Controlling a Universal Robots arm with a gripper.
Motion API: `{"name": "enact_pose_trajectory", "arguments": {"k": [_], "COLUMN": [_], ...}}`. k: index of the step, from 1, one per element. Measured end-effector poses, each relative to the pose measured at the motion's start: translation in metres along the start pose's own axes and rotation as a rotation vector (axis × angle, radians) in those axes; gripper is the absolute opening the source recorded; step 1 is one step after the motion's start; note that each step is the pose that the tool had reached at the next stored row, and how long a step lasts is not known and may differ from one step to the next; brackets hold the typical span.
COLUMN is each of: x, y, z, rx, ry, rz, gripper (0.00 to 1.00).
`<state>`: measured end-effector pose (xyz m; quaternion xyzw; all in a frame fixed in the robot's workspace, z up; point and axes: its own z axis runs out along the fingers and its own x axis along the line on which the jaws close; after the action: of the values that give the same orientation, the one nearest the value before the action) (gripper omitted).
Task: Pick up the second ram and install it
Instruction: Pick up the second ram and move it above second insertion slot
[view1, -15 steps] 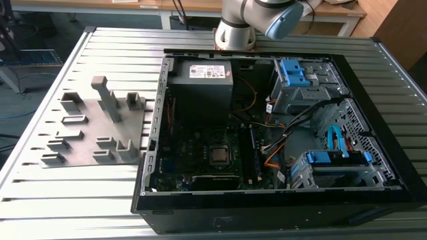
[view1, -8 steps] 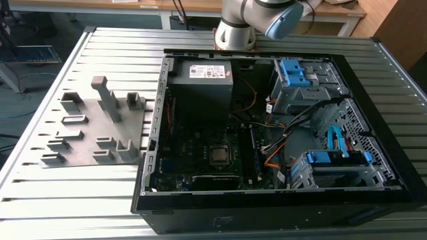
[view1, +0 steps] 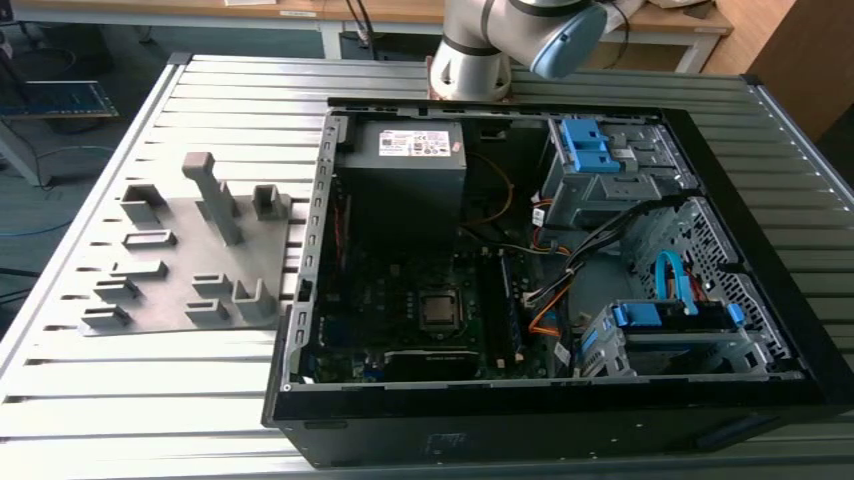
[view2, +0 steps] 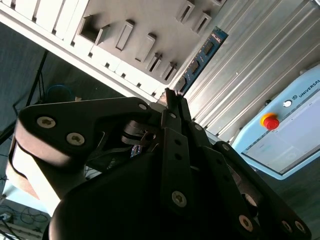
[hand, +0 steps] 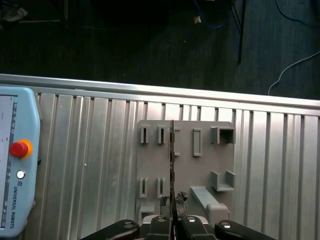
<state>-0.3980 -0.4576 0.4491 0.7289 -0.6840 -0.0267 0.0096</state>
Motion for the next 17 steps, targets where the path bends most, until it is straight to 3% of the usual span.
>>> {"name": "enact_pose_trajectory", "arguments": {"k": [9, 17], "x": [0.0001, 0.002], "y": [-0.0018, -0.0328], "z": [-0.002, -0.0033], "rx": [-0.0003, 0.0001], "ry": [0.0002, -0.0001], "rz": [0.0, 0.0], "gripper": [0.14, 0.14]}}
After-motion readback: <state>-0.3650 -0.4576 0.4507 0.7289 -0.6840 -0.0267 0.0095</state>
